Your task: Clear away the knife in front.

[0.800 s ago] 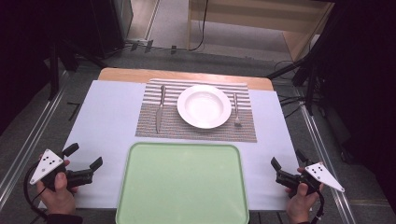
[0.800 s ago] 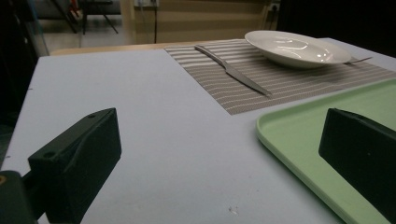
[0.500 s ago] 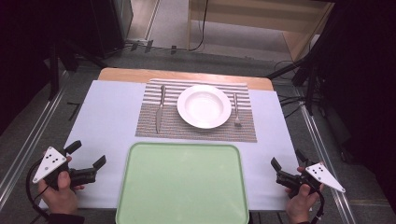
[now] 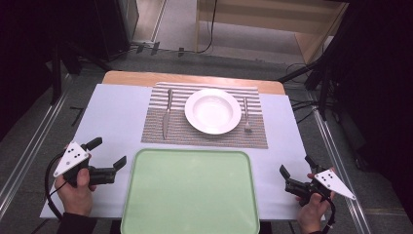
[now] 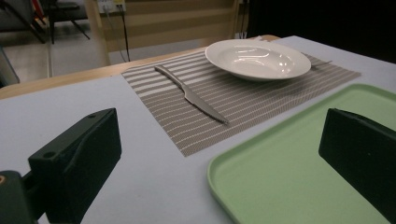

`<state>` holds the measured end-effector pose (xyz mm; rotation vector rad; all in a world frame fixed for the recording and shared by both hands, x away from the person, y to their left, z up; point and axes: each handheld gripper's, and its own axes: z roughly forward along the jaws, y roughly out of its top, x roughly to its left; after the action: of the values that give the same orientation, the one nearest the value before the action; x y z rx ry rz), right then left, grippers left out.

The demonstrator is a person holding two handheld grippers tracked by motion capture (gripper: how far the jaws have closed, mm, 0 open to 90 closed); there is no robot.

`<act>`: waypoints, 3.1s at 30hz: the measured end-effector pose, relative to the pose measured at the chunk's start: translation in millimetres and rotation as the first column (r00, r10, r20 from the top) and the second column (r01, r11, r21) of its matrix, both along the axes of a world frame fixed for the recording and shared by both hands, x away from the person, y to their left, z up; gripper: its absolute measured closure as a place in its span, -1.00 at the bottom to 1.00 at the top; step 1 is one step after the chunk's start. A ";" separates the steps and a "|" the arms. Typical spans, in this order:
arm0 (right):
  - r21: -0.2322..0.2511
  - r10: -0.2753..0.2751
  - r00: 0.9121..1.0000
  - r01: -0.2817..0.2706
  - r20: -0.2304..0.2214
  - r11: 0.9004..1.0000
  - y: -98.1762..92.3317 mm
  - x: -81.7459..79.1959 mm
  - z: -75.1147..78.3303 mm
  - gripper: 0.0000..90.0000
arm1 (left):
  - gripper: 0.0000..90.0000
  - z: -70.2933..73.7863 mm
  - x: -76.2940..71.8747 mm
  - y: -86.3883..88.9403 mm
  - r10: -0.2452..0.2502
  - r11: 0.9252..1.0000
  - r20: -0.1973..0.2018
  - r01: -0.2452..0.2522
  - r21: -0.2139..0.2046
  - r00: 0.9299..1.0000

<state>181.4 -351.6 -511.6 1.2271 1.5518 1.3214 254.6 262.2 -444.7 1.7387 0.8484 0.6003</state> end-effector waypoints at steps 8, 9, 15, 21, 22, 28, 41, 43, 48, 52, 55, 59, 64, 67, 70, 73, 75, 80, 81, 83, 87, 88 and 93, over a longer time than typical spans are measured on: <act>0.018 0.002 1.000 -0.001 -0.003 1.000 -1.8 -0.7 -0.7 -1.00 | -1.00 14.6 18.6 -25.0 -0.018 0.999 0.008 0.017 0.027 1.000; 0.016 0.004 1.000 -0.004 -0.005 1.000 -2.1 -0.7 -0.8 -1.00 | -1.00 16.9 21.4 -28.5 -0.019 0.999 0.008 0.019 0.031 1.000; 0.022 0.006 1.000 -0.006 -0.006 1.000 -2.4 -0.2 -1.1 -1.00 | -1.00 25.6 40.0 -48.6 -0.019 0.999 -0.004 0.019 0.037 1.000; 0.025 0.007 1.000 -0.007 -0.013 1.000 -2.9 -0.9 -1.3 -1.00 | -1.00 31.9 58.1 -63.1 -0.022 0.999 -0.019 0.022 0.050 1.000; 0.026 0.008 1.000 -0.007 -0.015 1.000 -3.0 -1.1 -1.2 -1.00 | -1.00 32.9 61.0 -64.9 -0.020 0.999 -0.018 0.021 0.050 1.000; 0.037 0.016 1.000 -0.015 -0.017 0.999 -3.3 -0.8 -1.5 -1.00 | -1.00 34.3 80.1 -73.1 -0.025 0.999 -0.041 0.026 0.041 0.999; 0.033 0.016 1.000 -0.015 -0.020 0.999 -3.0 -0.4 -1.6 -1.00 | -1.00 35.5 115.7 -86.6 -0.012 0.999 -0.070 0.014 0.034 0.998; 0.023 0.019 1.000 -0.019 -0.013 1.000 -3.1 0.3 -1.8 -1.00 | -1.00 35.7 120.6 -89.0 -0.008 0.999 -0.070 0.011 0.044 0.997; 0.023 0.016 1.000 -0.016 -0.017 1.000 -2.6 0.1 -1.8 -1.00 | -1.00 34.9 132.1 -94.6 0.002 0.998 -0.072 0.002 0.056 0.997; 0.022 0.014 1.000 -0.013 -0.019 1.000 -2.4 -0.1 -1.7 -1.00 | -1.00 35.1 140.1 -97.6 0.010 0.998 -0.072 -0.005 0.067 0.997; 0.021 0.016 1.000 -0.015 -0.020 1.000 -2.0 0.0 -1.7 -1.00 | -1.00 34.4 146.3 -99.8 0.019 0.997 -0.076 -0.013 0.077 0.997; 0.012 0.019 1.000 -0.019 -0.018 1.000 -1.2 0.5 -1.8 -1.00 | -1.00 33.8 154.1 -104.0 0.020 0.997 -0.097 -0.012 0.081 0.995; 0.013 0.017 1.000 -0.017 -0.022 1.000 -1.2 0.4 -1.8 -1.00 | -1.00 32.6 165.3 -109.7 0.041 0.995 -0.106 -0.031 0.095 0.994; 0.015 0.016 1.000 -0.015 -0.026 1.000 -1.2 0.4 -1.8 -1.00 | -1.00 29.9 173.8 -113.0 0.047 0.994 -0.122 -0.035 0.102 0.991; 0.005 0.022 1.000 -0.022 -0.017 1.000 -1.5 1.2 -2.0 -1.00 | -1.00 27.4 181.3 -117.0 0.053 0.994 -0.132 -0.039 0.105 0.990; 0.006 0.021 1.000 -0.021 -0.017 1.000 -1.8 1.4 -2.1 -1.00 | -1.00 24.7 188.8 -121.3 0.056 0.993 -0.150 -0.039 0.113 0.987; 0.008 0.020 1.000 -0.020 -0.018 1.000 -1.7 1.6 -2.1 -1.00 | -1.00 22.3 194.2 -124.0 0.058 0.993 -0.158 -0.040 0.115 0.986; 0.011 0.018 0.999 -0.018 -0.027 1.000 -1.2 1.3 -2.0 -1.00 | -1.00 17.7 207.5 -130.9 0.053 0.991 -0.187 -0.028 0.134 0.981; 0.011 0.018 0.999 -0.017 -0.027 1.000 -1.1 1.4 -2.0 -1.00 | -1.00 17.0 209.7 -132.7 0.054 0.991 -0.190 -0.029 0.133 0.980; 0.008 0.016 1.000 -0.016 -0.026 1.000 -1.2 1.4 -2.0 -1.00 | -1.00 15.4 213.7 -135.9 0.059 0.991 -0.200 -0.032 0.133 0.978; 0.010 0.014 0.999 -0.014 -0.029 1.000 -0.9 1.6 -2.1 -1.00 | -1.00 10.1 224.6 -141.6 0.059 0.988 -0.259 -0.020 0.151 0.964; 0.012 0.014 0.999 -0.014 -0.029 1.000 -0.9 1.7 -2.2 -1.00 | -1.00 8.7 227.4 -142.4 0.063 0.988 -0.272 -0.022 0.152 0.960; 0.013 0.014 0.999 -0.014 -0.030 1.000 -1.1 2.0 -2.4 -1.00 | -1.00 -1.2 238.6 -144.6 0.075 0.987 -0.333 -0.023 0.158 0.940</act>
<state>183.4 -352.7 -514.0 1.2515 1.5785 1.3288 493.2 117.6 -446.0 1.9995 1.1118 0.4104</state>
